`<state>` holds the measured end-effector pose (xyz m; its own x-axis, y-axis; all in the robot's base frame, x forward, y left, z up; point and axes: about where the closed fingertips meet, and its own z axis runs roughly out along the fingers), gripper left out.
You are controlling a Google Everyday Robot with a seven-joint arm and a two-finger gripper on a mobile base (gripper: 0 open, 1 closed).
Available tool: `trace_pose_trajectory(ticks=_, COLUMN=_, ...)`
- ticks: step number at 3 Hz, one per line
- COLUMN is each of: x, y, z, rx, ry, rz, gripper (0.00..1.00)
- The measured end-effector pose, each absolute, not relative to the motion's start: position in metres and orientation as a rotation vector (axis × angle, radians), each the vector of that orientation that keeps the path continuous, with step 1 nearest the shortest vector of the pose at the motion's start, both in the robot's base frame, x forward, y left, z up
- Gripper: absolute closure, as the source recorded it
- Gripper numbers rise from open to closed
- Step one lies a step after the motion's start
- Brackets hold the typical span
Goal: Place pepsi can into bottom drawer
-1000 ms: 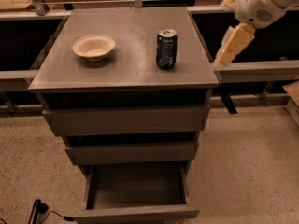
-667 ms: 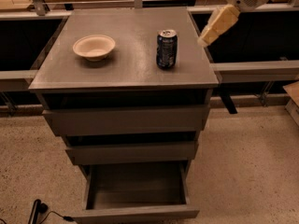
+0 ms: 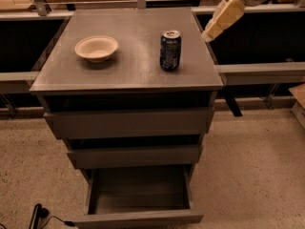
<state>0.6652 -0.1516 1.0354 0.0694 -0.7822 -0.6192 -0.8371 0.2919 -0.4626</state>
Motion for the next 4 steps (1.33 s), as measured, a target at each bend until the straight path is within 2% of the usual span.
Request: trace_pose_trajectory(ticks=4, x=0.707, y=-0.108, z=0.955, rx=-1.273, ry=1.647, rz=0.314, gripper=0.00)
